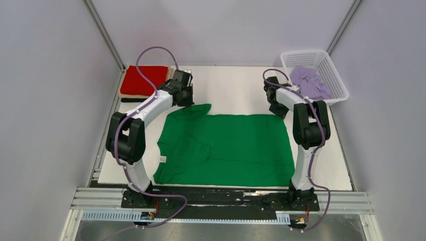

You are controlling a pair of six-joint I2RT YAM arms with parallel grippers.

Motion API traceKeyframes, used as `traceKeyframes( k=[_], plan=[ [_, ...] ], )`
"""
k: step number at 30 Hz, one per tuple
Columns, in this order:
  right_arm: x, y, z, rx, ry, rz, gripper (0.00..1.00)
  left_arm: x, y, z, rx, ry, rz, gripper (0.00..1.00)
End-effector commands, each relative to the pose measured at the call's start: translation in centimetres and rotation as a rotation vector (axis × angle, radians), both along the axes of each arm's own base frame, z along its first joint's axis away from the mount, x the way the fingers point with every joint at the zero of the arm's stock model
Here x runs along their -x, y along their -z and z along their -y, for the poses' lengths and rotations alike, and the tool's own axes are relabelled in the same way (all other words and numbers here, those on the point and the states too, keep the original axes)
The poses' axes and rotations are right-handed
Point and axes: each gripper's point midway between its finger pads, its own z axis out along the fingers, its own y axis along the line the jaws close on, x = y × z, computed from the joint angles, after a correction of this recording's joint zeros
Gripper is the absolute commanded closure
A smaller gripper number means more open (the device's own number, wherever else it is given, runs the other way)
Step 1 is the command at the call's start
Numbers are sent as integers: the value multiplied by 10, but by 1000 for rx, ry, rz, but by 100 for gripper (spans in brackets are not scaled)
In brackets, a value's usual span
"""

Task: Fold and stack the t-shirts
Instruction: Grab the side of the flattened tshirt furthest away from the robot with both arms

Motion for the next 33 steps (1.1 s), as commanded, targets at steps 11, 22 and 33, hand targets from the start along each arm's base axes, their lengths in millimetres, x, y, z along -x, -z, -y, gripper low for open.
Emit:
traceKeyframes(
  k=[11, 22, 33],
  plan=[
    [-11, -28, -13, -10, -23, 112, 89, 13, -38, 2, 39, -1, 99, 100],
    [35, -53, -23, 29, -82, 167, 94, 59, -50, -4, -15, -20, 138, 100],
    [93, -70, -23, -18, -103, 215, 94, 123, -55, -20, 0, -73, 143, 100]
  ],
)
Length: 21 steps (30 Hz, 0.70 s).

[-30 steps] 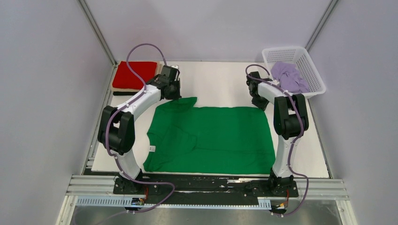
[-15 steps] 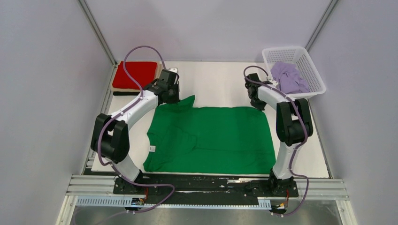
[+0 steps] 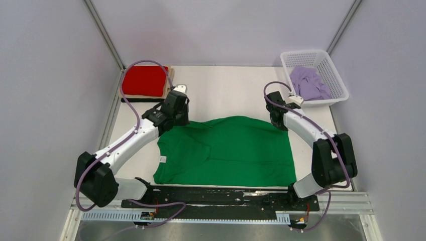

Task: Fold and stack the t-shirts
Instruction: Grab the side of the flattened tshirt furthest away from the robot with both arms, then fold the other side of the tshirt into a rectangle

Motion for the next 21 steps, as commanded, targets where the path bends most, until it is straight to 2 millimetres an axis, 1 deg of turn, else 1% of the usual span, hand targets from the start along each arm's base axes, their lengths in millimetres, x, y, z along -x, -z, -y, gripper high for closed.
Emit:
traceKeyframes(
  k=[1, 2, 5, 6, 7, 8, 9, 10, 11, 12, 13, 14, 15, 21],
  plan=[
    [10, -22, 1, -26, 2, 88, 94, 26, -1, -12, 25, -73, -4, 100],
    [14, -24, 1, -31, -9, 90, 93, 33, -3, -13, 47, -88, -6, 100],
    [26, -28, 3, -33, -36, 88, 94, 53, 0, -19, 86, -118, -23, 100],
    [29, -30, 3, -29, -49, 88, 94, 60, 5, -23, 78, -126, -44, 100],
    [32, -30, 4, -21, -60, 82, 94, 65, 1, -25, 99, -145, -38, 100],
    [35, -30, 3, -16, -74, 74, 94, 72, 6, -31, 85, -158, -63, 100],
    [38, -29, 3, -14, -83, 68, 95, 76, 2, -34, 99, -175, -55, 100],
    [40, -28, 2, -14, -92, 63, 95, 83, 5, -39, 88, -184, -73, 100],
    [43, -27, 2, -14, -100, 57, 95, 87, 1, -42, 102, -193, -64, 100],
    [45, -27, 1, -12, -104, 54, 96, 92, 4, -45, 95, -196, -77, 100],
    [47, -26, 1, -12, -107, 51, 96, 96, 1, -47, 110, -197, -70, 100],
    [49, -26, 1, -10, -106, 49, 96, 100, 3, -49, 108, -197, -79, 100],
    [51, -26, 1, -10, -106, 48, 96, 103, 0, -48, 125, -193, -76, 100],
    [64, -25, 3, -11, -101, 35, 95, 118, 9, -46, 144, -159, -126, 100]
  ],
)
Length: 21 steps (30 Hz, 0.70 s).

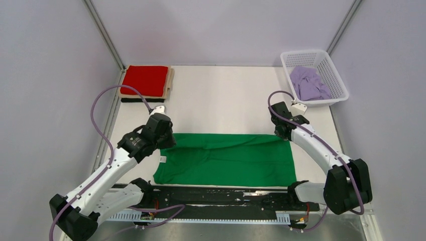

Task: Fold and stack the t-shirts
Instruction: Fold the other side of the tshirt into a rectangle

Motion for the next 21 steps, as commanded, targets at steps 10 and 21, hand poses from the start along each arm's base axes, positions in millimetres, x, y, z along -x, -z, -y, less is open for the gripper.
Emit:
traceKeyframes(
  k=[10, 21],
  plan=[
    [40, 21, -2, -60, 38, -90, 91, 37, 31, 10, 62, 80, -125, 100],
    [96, 48, 5, -121, 236, -196, 47, 100, 84, 19, 11, 172, -386, 54]
  ],
)
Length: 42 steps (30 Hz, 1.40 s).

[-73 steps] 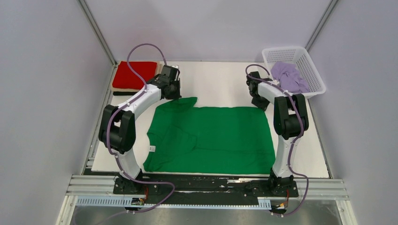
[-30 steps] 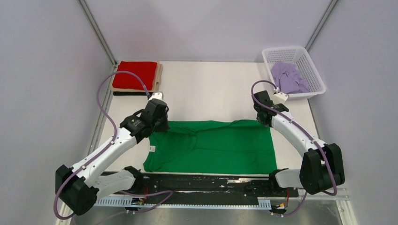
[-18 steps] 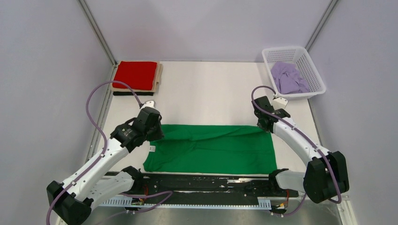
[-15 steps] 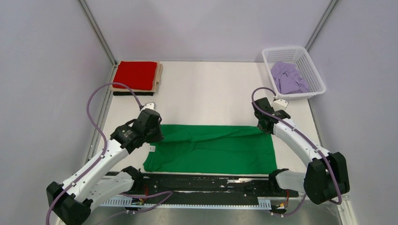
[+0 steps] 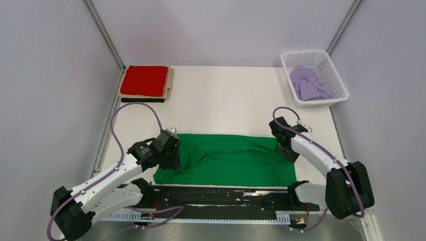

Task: Fold and stack the t-shirts
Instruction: Fold the other side of the tshirt into a rectangle

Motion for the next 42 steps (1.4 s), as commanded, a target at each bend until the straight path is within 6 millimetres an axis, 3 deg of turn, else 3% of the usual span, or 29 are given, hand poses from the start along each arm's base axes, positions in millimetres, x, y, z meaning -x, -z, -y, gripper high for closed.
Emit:
traceKeyframes(
  k=[1, 2, 5, 6, 8, 11, 14, 19, 23, 27, 31, 35, 39, 42],
  plan=[
    [13, -4, 1, -27, 97, 32, 39, 20, 3, 9, 1, 37, -77, 48],
    [13, -7, 6, -11, 116, 55, 30, 23, 2, 9, -7, 47, -83, 38],
    [10, -21, 14, 8, 175, 147, 7, 24, -9, 20, 18, 109, -62, 21],
    [8, -26, 15, 6, 179, 176, 3, 20, -15, 25, 37, 119, -41, 7],
    [2, -40, 18, 0, 185, 247, 0, 11, -26, 35, 80, 137, 10, 1],
    [-7, -60, 18, -30, 170, 367, 0, -8, -34, 50, 119, 141, 85, 0],
    [-20, -71, 5, -115, 87, 473, 0, -35, -40, 67, 134, 120, 166, 0],
    [-28, -83, -12, -220, -3, 589, 0, -72, -13, 95, 84, 125, 190, 0],
    [-25, -90, -11, -232, -14, 640, 0, -81, 4, 118, 89, 187, 153, 0],
    [-24, -95, -8, -227, -22, 666, 0, -69, 14, 134, 130, 277, 92, 0],
    [-24, -96, -8, -227, -21, 672, 0, -30, 7, 159, 275, 501, 76, 0],
    [-27, -97, -10, -232, -28, 671, 0, 5, 17, 154, 227, 606, 28, 0],
    [-32, -98, -21, -254, -95, 660, 0, 14, 26, 138, 134, 590, -4, 0],
    [-41, -103, -45, -324, -232, 664, 0, 21, 11, 144, 200, 613, 5, 0]
  ],
)
